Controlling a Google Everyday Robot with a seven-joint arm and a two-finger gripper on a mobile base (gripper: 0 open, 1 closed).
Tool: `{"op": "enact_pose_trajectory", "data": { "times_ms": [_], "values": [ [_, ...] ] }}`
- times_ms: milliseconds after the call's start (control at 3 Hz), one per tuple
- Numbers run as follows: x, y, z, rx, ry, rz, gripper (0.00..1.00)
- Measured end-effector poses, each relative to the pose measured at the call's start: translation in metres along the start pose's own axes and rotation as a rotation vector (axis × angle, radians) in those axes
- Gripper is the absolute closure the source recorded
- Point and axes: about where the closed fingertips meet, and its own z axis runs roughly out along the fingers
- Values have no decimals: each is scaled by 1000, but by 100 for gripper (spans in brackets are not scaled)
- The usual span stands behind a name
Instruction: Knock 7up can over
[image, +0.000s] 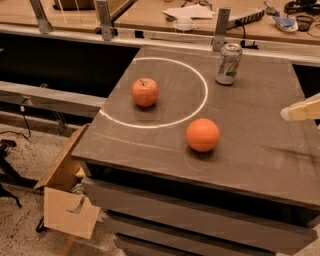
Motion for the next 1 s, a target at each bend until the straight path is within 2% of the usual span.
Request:
{"op": "enact_pose_trajectory", "data": {
  "times_ms": [333, 667, 1000],
  "values": [
    [-15, -4, 40, 14, -131, 141, 0],
    [-33, -26, 75, 88, -256, 220, 0],
    [-55, -42, 116, 117, -339, 211, 0]
  ]
}}
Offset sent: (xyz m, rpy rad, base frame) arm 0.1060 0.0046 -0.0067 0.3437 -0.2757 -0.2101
